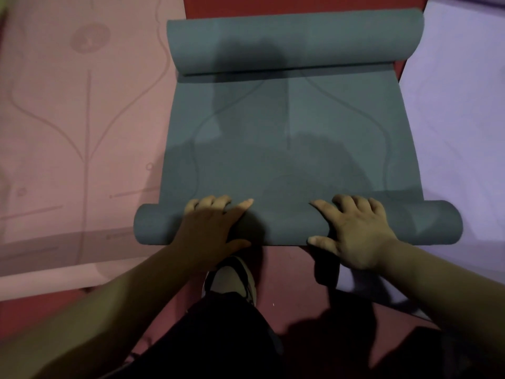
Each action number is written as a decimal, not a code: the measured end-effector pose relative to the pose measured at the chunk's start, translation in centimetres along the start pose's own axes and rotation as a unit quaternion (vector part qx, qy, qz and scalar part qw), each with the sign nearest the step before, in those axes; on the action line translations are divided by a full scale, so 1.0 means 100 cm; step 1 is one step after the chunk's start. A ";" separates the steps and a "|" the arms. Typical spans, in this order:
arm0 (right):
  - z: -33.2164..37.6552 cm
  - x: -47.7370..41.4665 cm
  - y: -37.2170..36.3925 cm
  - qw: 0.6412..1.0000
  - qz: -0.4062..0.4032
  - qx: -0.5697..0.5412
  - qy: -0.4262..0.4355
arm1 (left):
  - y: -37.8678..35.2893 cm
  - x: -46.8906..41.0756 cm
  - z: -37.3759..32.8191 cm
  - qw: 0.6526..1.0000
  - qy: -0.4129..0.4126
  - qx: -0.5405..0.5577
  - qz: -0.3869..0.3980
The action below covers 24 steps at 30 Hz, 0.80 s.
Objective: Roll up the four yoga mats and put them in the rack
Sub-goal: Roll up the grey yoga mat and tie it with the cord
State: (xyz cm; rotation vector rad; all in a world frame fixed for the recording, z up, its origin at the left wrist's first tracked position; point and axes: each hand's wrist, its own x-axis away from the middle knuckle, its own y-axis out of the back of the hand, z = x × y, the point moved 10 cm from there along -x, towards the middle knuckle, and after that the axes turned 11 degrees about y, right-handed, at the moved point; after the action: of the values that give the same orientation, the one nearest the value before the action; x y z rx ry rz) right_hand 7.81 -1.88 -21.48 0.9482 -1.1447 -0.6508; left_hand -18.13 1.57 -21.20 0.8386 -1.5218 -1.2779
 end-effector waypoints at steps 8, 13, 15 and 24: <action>-0.006 -0.006 0.006 0.999 0.030 -0.011 0.003 | 0.003 -0.002 -0.003 1.000 0.014 0.005 0.002; 0.000 -0.001 0.001 1.000 -0.018 0.018 0.004 | 0.004 -0.009 0.002 1.000 0.010 0.013 0.018; 0.000 -0.001 0.001 1.000 -0.018 0.015 -0.003 | 0.005 -0.009 0.002 1.000 0.011 0.020 0.017; -0.008 -0.013 0.008 0.999 0.043 -0.003 0.003 | 0.009 -0.003 -0.002 0.999 0.019 0.001 -0.044</action>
State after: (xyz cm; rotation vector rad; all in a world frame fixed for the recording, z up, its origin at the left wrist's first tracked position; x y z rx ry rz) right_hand 8.14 -0.19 -21.48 0.8905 -1.1713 -0.5801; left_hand -17.82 1.96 -20.43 0.9354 -1.4706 -1.3167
